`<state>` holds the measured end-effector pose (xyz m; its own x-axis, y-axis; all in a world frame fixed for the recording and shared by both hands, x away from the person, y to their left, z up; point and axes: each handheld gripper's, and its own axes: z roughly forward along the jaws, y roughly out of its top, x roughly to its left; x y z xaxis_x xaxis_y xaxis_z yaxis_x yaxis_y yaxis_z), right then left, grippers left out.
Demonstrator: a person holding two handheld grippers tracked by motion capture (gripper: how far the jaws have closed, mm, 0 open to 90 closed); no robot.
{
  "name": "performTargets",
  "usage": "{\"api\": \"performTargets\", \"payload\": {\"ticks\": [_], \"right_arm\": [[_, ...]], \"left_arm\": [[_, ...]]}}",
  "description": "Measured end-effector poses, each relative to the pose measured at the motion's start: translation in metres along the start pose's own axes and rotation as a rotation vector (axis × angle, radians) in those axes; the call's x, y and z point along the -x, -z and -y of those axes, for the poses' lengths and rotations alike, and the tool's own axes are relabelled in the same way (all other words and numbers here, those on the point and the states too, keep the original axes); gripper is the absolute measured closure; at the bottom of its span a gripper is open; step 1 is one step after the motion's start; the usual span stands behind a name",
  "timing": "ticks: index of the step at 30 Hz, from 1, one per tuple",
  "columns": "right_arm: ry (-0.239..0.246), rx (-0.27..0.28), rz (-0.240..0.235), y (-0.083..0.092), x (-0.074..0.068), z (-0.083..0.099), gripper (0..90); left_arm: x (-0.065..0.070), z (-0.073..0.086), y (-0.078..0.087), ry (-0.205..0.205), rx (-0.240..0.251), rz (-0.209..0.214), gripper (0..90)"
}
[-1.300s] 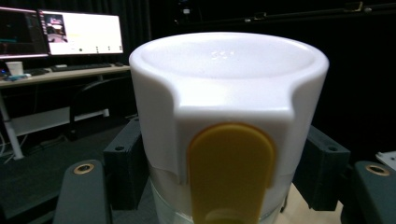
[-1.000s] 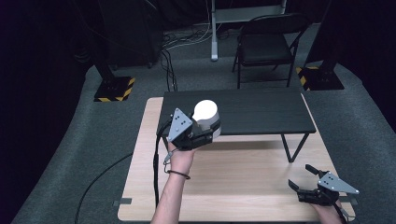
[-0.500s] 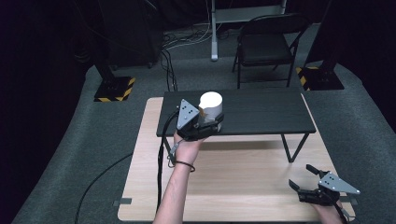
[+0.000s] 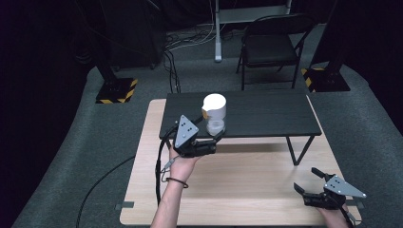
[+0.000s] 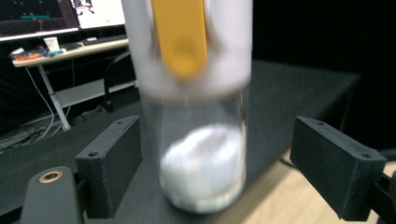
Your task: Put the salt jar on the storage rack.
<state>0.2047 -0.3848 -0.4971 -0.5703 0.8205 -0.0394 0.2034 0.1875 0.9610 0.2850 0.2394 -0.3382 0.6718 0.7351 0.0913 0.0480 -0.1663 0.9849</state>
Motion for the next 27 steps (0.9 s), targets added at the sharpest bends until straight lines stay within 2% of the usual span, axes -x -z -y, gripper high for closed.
{"api": "performTargets", "payload": {"ticks": [7, 11, 13, 17, 20, 22, 25, 27], "right_arm": [[0.0, -0.003, 0.0, 0.0, -0.001, 0.0, 6.1], [0.001, -0.001, 0.001, 0.0, -0.001, 0.0, 6.1], [0.001, -0.001, 0.002, 0.0, -0.001, 0.0, 6.1], [-0.001, 0.0, 0.003, 0.0, -0.001, 0.0, 6.1], [0.0, 0.0, 0.002, 0.0, -0.001, 0.0, 6.1], [0.001, -0.003, 0.002, 0.0, -0.002, 0.0, 6.1], [0.002, -0.004, 0.0, -0.001, -0.002, -0.001, 6.1], [0.001, -0.005, 0.001, -0.001, -0.001, -0.001, 6.1]], "left_arm": [[-0.002, 0.041, 0.031, 0.047, 0.02, -0.003, 16.5], [0.0, 0.068, 0.05, 0.088, 0.026, -0.002, 16.4], [-0.002, 0.084, 0.06, 0.11, 0.023, 0.012, 16.2], [0.001, 0.112, 0.079, 0.124, -0.013, -0.025, 16.1], [0.002, 0.137, 0.09, 0.18, -0.023, -0.047, 16.3], [0.004, 0.148, 0.095, 0.187, -0.056, -0.069, 16.5], [0.006, 0.156, 0.097, 0.176, -0.119, -0.086, 16.3], [0.004, 0.158, 0.099, 0.138, -0.147, -0.076, 16.8]]}}
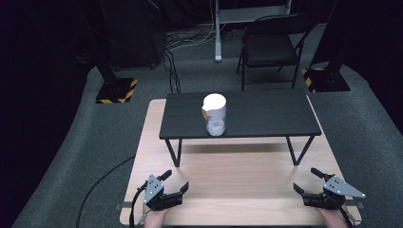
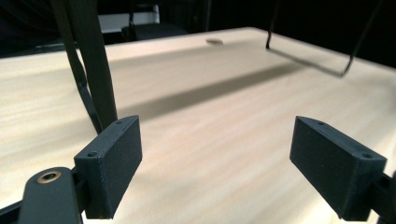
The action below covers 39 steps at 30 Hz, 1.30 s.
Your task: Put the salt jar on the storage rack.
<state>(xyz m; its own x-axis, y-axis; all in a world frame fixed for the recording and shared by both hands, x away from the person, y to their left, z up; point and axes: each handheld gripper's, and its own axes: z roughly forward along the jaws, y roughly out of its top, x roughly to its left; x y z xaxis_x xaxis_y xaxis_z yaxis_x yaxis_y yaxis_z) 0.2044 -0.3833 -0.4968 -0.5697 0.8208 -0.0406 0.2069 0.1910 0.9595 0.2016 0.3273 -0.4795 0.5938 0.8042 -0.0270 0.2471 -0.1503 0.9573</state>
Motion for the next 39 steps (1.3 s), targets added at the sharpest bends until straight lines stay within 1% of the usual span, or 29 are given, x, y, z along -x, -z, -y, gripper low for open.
{"api": "performTargets", "payload": {"ticks": [1, 2, 4, 6, 9, 12, 15, 16, 19, 22, 27, 33, 39], "right_arm": [[-0.002, -0.001, 0.001, 0.0, 0.0, 0.0, 6.1], [0.0, 0.001, 0.001, 0.001, 0.0, 0.0, 6.1], [0.0, 0.002, 0.0, 0.001, 0.0, 0.0, 6.1], [-0.001, 0.002, -0.001, 0.0, 0.001, 0.0, 6.1], [-0.001, 0.001, -0.002, 0.0, 0.001, 0.0, 6.1], [0.001, 0.001, -0.003, -0.001, 0.001, 0.0, 6.1], [0.005, 0.0, -0.005, -0.001, 0.001, -0.001, 6.1], [0.005, -0.001, -0.005, -0.001, 0.001, -0.001, 6.1], [0.004, -0.002, -0.005, -0.001, 0.001, 0.0, 6.1], [0.003, -0.003, -0.005, -0.002, 0.002, -0.001, 6.1], [0.006, -0.004, -0.006, -0.002, 0.001, -0.001, 6.1], [0.005, -0.001, -0.003, -0.001, 0.001, -0.001, 6.1], [0.004, -0.002, -0.003, -0.002, 0.001, -0.001, 6.1]], "left_arm": [[0.001, -0.001, -0.001, -0.023, -0.014, -0.01, 16.9], [0.001, -0.002, -0.001, -0.026, -0.026, -0.018, 16.8], [0.0, -0.001, -0.002, -0.007, -0.028, -0.023, 16.3], [0.002, 0.0, -0.001, -0.006, -0.027, -0.031, 16.1], [0.002, 0.001, -0.001, -0.011, -0.018, -0.018, 16.7], [-0.001, 0.002, -0.001, -0.013, -0.012, 0.0, 16.9], [-0.006, 0.008, -0.002, 0.036, 0.022, 0.014, 16.2], [-0.006, 0.01, -0.002, 0.042, 0.033, 0.011, 16.2], [-0.005, 0.012, -0.002, 0.042, 0.045, -0.003, 16.0], [-0.004, 0.011, -0.003, 0.043, 0.04, -0.012, 15.3], [-0.003, 0.01, -0.003, 0.032, 0.03, -0.009, 15.3], [-0.003, 0.009, -0.002, 0.039, 0.021, -0.016, 15.3], [-0.002, 0.008, -0.003, 0.034, 0.013, -0.021, 15.2]]}}
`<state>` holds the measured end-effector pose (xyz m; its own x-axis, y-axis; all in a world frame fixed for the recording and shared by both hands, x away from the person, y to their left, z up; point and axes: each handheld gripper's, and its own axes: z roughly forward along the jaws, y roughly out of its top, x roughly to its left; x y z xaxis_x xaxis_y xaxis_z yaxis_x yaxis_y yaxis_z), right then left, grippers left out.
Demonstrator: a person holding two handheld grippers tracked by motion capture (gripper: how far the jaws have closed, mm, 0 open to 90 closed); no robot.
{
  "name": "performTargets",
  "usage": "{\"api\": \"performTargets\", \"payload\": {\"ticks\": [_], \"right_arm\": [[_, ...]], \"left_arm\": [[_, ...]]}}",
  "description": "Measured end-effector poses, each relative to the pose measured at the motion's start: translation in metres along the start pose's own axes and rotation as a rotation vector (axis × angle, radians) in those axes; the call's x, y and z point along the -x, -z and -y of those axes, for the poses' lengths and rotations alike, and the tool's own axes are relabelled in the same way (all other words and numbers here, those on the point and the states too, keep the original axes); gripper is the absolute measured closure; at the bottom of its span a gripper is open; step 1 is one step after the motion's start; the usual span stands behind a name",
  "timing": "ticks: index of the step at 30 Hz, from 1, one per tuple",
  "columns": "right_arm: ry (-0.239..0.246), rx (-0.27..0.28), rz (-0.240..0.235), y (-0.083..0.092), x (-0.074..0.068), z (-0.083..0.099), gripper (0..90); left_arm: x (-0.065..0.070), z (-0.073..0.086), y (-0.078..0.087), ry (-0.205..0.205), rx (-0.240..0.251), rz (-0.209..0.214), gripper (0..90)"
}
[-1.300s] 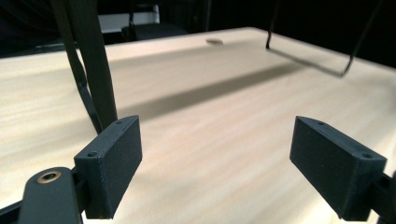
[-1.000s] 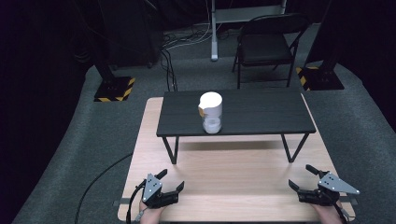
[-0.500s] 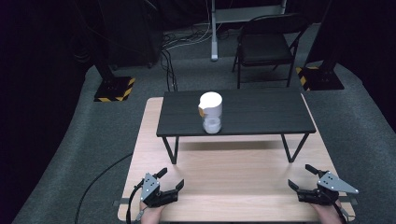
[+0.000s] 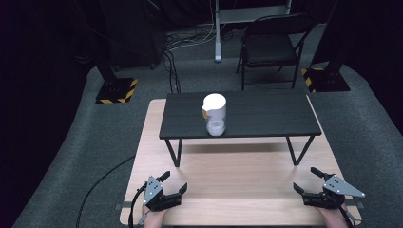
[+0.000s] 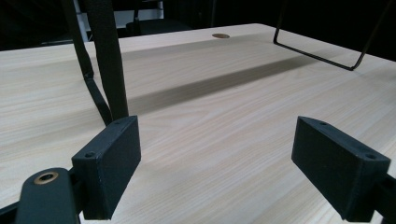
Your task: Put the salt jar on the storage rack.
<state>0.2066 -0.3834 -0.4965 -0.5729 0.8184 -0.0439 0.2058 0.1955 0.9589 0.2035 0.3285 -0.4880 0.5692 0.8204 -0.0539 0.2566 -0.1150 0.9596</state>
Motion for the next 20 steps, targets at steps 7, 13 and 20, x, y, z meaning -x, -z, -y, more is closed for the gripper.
{"api": "performTargets", "payload": {"ticks": [7, 13, 20], "right_arm": [[0.002, 0.001, 0.0, 0.0004, -0.0004, -0.0004, 6.1], [0.002, 0.001, 0.0, 0.0002, -0.0002, -0.0004, 6.1], [0.009, -0.001, -0.001, -0.0002, -0.0004, -0.0009, 6.1]], "left_arm": [[0.0007, 0.0002, 0.0005, 0.003, 0.004, -0.001, 15.3], [0.0007, -0.0007, -0.0004, -0.005, -0.004, 0.002, 15.3], [0.0008, -0.001, -0.001, -0.006, -0.004, 0.007, 15.4]]}}
